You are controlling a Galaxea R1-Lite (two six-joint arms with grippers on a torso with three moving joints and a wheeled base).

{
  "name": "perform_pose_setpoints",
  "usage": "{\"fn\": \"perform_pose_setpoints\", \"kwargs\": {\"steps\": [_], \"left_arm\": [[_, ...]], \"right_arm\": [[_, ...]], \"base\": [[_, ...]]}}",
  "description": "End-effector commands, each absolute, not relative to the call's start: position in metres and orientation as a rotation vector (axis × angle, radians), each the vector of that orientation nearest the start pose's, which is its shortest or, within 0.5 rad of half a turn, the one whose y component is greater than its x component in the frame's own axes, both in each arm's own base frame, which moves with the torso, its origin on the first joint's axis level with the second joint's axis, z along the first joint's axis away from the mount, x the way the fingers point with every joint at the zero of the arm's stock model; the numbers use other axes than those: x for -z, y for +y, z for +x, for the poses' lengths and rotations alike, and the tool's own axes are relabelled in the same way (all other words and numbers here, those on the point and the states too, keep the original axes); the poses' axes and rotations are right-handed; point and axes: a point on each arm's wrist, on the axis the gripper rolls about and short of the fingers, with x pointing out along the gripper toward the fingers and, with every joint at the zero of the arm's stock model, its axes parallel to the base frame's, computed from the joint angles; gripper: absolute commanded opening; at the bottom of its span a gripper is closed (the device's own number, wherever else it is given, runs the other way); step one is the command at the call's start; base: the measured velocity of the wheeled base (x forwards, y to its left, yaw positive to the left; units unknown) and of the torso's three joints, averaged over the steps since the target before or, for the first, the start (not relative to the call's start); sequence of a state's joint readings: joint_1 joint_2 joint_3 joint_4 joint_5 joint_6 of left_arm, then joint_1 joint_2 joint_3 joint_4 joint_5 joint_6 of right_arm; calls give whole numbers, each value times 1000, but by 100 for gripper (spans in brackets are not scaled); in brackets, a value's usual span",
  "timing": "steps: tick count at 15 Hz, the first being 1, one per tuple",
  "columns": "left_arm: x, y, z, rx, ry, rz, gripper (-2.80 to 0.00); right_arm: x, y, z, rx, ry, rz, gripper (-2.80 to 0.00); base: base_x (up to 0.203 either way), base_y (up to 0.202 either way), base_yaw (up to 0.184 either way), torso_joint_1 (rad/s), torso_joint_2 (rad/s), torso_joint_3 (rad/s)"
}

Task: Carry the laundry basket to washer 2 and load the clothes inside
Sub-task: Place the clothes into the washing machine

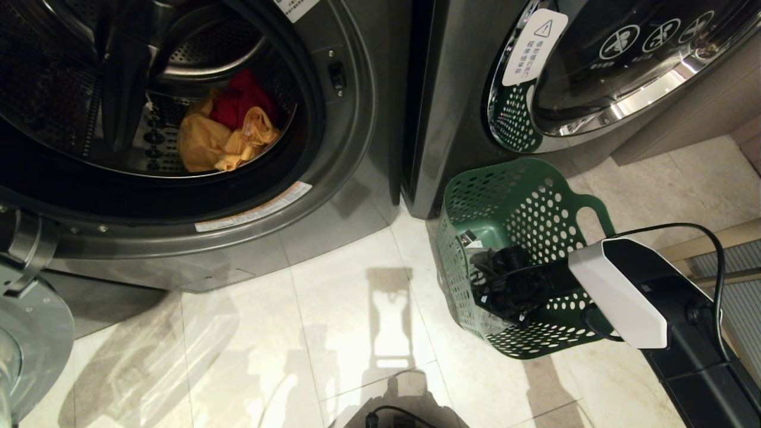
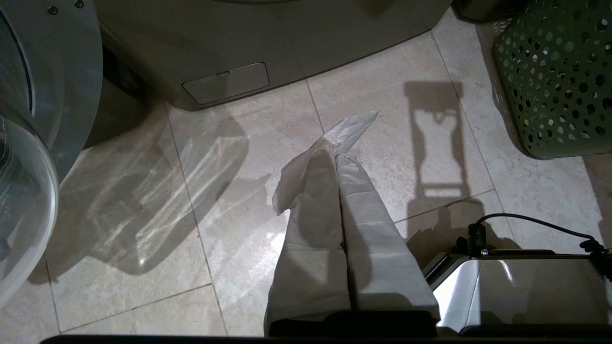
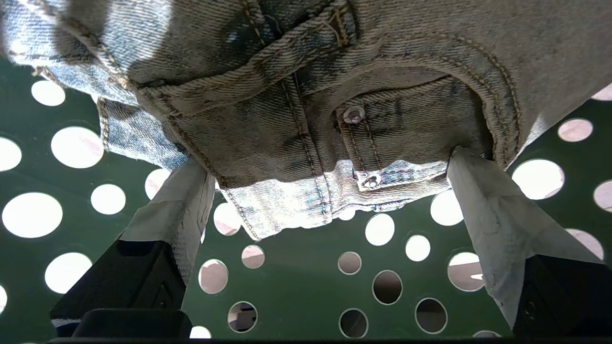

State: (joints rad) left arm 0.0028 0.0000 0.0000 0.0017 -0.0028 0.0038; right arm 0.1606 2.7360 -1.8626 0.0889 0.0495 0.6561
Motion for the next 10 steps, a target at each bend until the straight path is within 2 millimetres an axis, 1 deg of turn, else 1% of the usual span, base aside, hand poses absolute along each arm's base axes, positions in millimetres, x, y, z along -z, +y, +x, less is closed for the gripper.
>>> {"fn": "perform_pose_setpoints", "kwargs": {"steps": [1, 10], "left_arm": [[-75, 0, -23, 0, 3, 5, -280], [-76, 0, -23, 0, 2, 3, -280]], "right_arm": [[51, 82, 498, 130, 989, 560, 0], [52, 82, 499, 155, 988, 603, 0]], "base": [[0, 0, 0, 0, 0, 0], [0, 0, 0, 0, 0, 0]]}}
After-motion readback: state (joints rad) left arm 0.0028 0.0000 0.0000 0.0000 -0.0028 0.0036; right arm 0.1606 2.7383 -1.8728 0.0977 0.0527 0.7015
